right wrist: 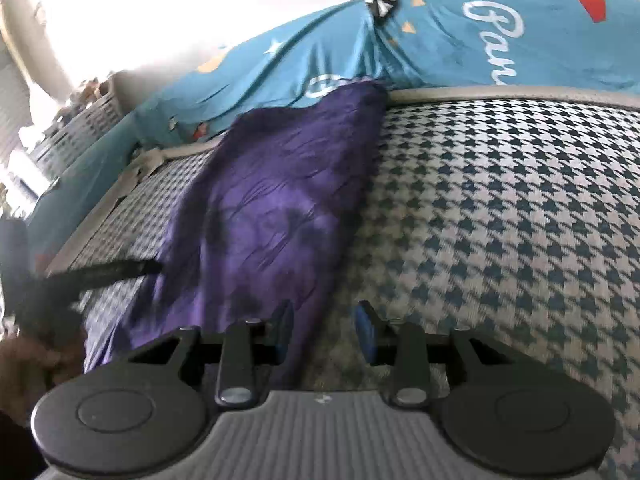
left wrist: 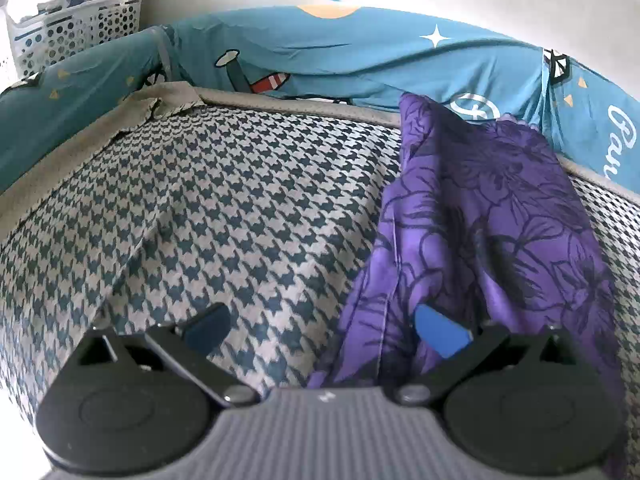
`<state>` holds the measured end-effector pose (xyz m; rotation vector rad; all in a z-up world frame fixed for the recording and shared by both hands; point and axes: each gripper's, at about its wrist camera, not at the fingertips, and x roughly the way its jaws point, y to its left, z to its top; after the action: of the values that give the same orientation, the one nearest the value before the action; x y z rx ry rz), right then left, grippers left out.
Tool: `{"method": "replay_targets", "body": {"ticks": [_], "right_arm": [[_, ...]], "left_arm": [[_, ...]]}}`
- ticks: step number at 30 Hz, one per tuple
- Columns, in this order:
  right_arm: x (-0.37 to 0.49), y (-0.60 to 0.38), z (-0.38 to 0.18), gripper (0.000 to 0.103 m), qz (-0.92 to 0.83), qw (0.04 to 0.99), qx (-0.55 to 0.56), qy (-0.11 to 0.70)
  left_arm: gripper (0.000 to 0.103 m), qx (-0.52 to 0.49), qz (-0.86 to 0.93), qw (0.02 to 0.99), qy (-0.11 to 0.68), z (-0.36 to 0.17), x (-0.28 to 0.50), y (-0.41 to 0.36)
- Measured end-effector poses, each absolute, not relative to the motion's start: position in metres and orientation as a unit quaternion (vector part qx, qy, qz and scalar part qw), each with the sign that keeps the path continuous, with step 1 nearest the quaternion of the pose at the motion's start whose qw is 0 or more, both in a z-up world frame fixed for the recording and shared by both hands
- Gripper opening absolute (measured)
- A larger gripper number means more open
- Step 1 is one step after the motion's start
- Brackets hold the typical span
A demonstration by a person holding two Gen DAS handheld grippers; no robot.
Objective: Fold clothes
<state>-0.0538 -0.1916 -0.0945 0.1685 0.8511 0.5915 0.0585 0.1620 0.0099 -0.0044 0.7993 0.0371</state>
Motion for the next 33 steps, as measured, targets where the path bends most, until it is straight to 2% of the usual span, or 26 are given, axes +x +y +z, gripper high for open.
{"method": "replay_targets", "body": {"ticks": [5, 9, 20, 22, 23, 24, 27, 33], "right_arm": [[-0.029, -0.181, -0.095, 0.036, 0.278, 0.868, 0.075, 0.405], [-0.013, -0.174, -0.1, 0.043, 0.275, 0.868, 0.078, 0.406], [0.015, -0.155, -0.113, 0.043, 0.285, 0.863, 0.097, 0.406], [0.017, -0.151, -0.115, 0.036, 0.287, 0.862, 0.096, 0.407], [0.018, -0.15, -0.117, 0.026, 0.288, 0.861, 0.096, 0.408], [0.018, -0.149, -0.118, 0.021, 0.288, 0.861, 0.096, 0.408], [0.016, -0.146, -0.114, 0.013, 0.286, 0.866, 0.086, 0.401], [0.013, -0.153, -0.106, 0.006, 0.271, 0.871, 0.091, 0.399]], "left_arm": [[0.103, -0.001, 0.022, 0.919, 0.394, 0.006, 0.068, 0.162], [0.103, -0.003, 0.025, 0.916, 0.401, 0.001, 0.075, 0.162], [0.103, 0.004, 0.042, 0.913, 0.406, -0.008, 0.087, 0.163], [0.103, 0.005, 0.045, 0.912, 0.408, -0.01, 0.091, 0.163], [0.103, 0.004, 0.046, 0.911, 0.409, -0.011, 0.093, 0.163], [0.103, 0.003, 0.047, 0.911, 0.411, -0.012, 0.094, 0.163], [0.103, 0.002, 0.05, 0.909, 0.414, -0.014, 0.097, 0.163], [0.103, 0.011, 0.054, 0.912, 0.406, -0.014, 0.094, 0.161]]}}
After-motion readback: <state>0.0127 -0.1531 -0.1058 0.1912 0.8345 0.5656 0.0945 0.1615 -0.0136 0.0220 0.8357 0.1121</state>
